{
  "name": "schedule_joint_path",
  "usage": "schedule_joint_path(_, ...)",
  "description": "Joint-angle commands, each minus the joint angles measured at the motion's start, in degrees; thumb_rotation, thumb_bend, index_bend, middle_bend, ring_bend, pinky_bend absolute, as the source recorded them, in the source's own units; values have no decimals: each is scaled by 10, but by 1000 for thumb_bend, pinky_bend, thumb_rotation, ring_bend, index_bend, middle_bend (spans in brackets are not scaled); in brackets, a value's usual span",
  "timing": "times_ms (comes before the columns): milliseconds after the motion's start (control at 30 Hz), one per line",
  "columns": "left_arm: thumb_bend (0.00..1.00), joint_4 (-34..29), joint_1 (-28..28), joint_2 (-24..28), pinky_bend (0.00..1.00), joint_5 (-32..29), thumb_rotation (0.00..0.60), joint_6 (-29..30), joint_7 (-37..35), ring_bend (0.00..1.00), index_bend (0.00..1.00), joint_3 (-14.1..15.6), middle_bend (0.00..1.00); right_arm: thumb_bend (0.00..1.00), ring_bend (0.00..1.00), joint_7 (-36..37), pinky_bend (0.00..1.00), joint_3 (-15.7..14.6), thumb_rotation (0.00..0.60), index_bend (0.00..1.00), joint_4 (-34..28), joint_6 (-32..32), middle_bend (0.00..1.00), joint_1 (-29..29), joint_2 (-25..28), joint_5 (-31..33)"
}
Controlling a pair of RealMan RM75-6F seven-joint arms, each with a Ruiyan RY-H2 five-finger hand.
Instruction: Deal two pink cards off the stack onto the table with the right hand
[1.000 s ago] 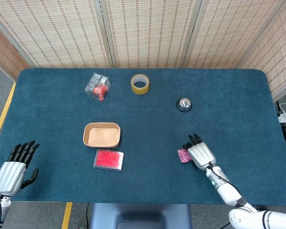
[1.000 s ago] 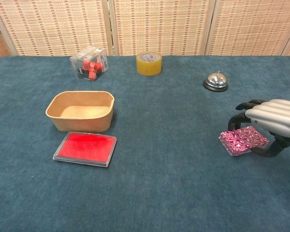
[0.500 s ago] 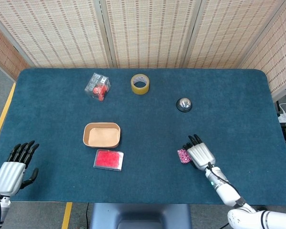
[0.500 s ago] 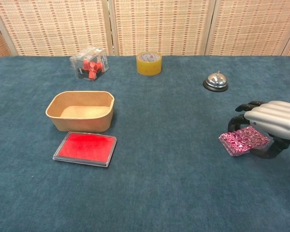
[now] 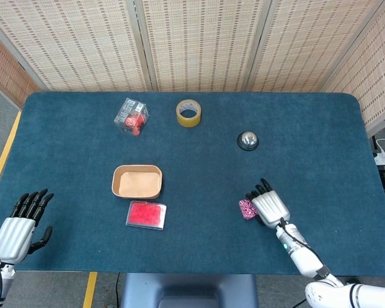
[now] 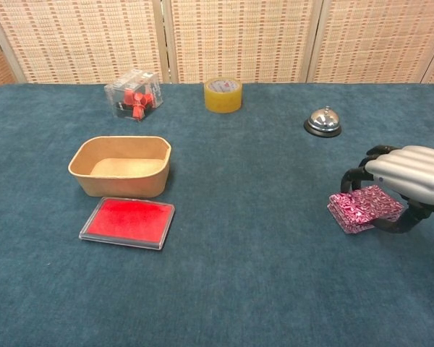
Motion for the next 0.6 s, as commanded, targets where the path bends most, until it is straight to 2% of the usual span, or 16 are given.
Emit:
schedule_joint_path(33,461,-2,1,0,51,1,600,2,0,0,0,0,0,300,190,-1,0,0,600,539,-1,5,425,-1,0,-3)
schedule_joint_path(367,461,1,2,1,52,4,600,5,-7,0,0,1,0,302,211,-15,0,8,600,574,-50,29,447,3,11,-23)
schedule_joint_path(600,461,1,1,1,53,11,600,5,-8,0,0,4,0,302,211,-81,0,16,600,572,-91,27,447,29,-36,-20)
